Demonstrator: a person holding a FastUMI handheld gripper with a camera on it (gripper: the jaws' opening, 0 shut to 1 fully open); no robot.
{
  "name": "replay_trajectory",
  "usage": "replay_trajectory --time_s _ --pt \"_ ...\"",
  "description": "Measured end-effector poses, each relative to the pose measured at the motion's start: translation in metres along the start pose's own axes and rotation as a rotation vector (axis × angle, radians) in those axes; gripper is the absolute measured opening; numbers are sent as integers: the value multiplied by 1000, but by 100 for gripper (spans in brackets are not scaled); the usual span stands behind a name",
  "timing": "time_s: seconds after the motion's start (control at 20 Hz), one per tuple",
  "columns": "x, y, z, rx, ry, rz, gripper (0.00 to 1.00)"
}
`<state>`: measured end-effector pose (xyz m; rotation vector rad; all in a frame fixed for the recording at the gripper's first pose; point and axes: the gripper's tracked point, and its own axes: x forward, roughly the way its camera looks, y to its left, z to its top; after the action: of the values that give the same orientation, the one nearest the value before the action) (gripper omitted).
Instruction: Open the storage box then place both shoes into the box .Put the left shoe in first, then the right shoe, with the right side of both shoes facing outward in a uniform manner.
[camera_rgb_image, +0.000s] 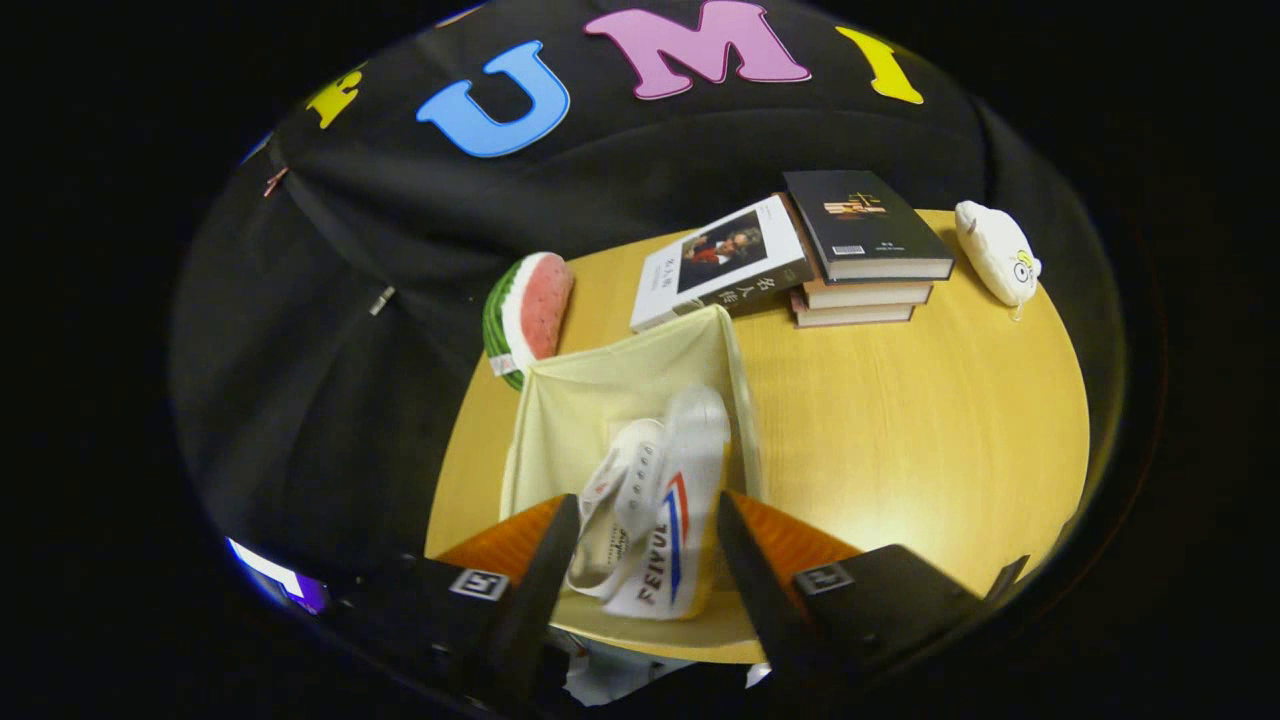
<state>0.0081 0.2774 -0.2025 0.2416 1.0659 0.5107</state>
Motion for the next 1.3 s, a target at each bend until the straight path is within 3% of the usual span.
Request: replay_trajectory --time_s 0.05,0.45,0.75,0.95,1.15,1.3 --pt "-7 0 7 -10 -19 3 100" --pt "-93 -2 72 -152 -329 -46 99" --pt "-216 -28 133 -216 -686 -201 99" --pt "-309 -73 172 -220 -936 -288 99" --pt "-348 -139 163 -253 -984 -389 98" --pt "-354 -187 148 -225 -994 -393 98"
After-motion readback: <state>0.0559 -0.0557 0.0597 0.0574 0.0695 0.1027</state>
